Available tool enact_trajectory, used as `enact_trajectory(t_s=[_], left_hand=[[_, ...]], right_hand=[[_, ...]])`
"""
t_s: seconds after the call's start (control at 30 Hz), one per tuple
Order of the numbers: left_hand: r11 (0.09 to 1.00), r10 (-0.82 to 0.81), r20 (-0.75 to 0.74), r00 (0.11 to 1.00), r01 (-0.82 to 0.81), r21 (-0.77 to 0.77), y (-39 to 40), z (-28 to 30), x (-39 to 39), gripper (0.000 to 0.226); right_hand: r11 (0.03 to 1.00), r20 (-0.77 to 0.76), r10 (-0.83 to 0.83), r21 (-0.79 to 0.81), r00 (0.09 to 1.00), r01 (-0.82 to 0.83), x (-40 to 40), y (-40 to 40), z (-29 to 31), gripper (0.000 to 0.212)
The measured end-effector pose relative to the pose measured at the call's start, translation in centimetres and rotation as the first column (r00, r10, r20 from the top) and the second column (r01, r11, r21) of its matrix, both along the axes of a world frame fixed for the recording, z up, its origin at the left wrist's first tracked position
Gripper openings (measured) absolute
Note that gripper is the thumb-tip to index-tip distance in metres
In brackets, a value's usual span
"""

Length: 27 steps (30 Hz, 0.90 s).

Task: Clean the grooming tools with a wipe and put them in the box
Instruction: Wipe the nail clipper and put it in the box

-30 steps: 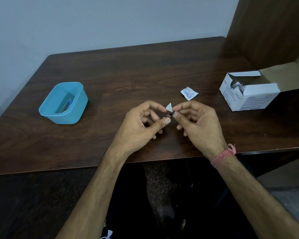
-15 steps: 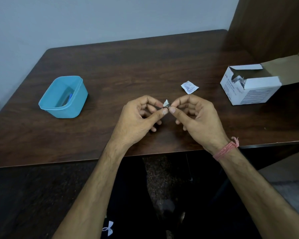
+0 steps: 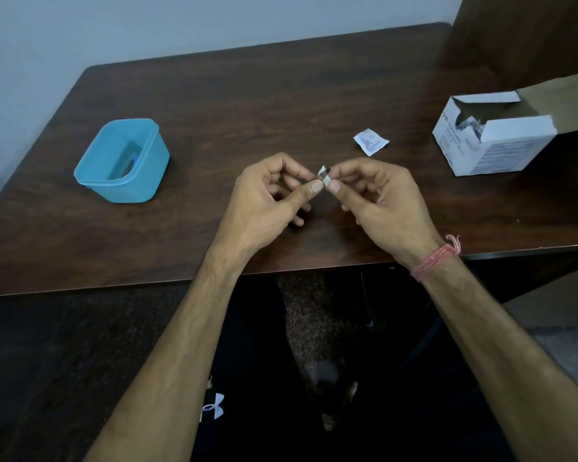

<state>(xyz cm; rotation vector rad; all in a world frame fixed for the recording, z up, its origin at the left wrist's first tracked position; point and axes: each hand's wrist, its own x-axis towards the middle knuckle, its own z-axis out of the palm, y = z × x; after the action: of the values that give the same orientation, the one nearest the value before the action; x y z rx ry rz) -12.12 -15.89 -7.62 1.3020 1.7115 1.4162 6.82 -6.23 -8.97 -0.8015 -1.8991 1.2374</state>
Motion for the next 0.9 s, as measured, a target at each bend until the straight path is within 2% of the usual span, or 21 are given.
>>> enact_trajectory(t_s=[0.13, 0.3, 0.5, 0.7, 0.9], left_hand=[[1.0, -0.005, -0.008, 1.0, 0.005, 0.003, -0.04, -0.07, -0.05, 0.013], [1.0, -0.005, -0.015, 1.0, 0.005, 0.009, 0.03, -0.23, -0.15, 0.013], [1.0, -0.006, -0.01, 1.0, 0.006, -0.002, 0.03, -0.11, -0.09, 0.012], [0.999, -0.007, 0.008, 1.0, 0.008, -0.041, -0.06, 0.22, -0.01, 0.011], [0.998, -0.004, 0.034, 0.999, 0.006, -0.069, -0.1, 0.3, 0.04, 0.011]], right_hand=[[0.998, -0.087, 0.022, -0.06, 0.996, -0.027, 0.35, 0.05, 0.19, 0.01], [1.0, 0.073, -0.006, 0.03, 0.997, 0.004, -0.24, 0.18, -0.49, 0.006], [0.999, -0.059, 0.004, -0.035, 0.998, -0.006, 0.32, 0.15, 0.08, 0.015], [1.0, -0.033, -0.016, -0.024, 0.999, 0.015, 0.05, -0.1, -0.09, 0.01], [0.997, -0.049, -0.033, -0.072, 0.998, 0.03, 0.31, 0.05, 0.25, 0.024]])
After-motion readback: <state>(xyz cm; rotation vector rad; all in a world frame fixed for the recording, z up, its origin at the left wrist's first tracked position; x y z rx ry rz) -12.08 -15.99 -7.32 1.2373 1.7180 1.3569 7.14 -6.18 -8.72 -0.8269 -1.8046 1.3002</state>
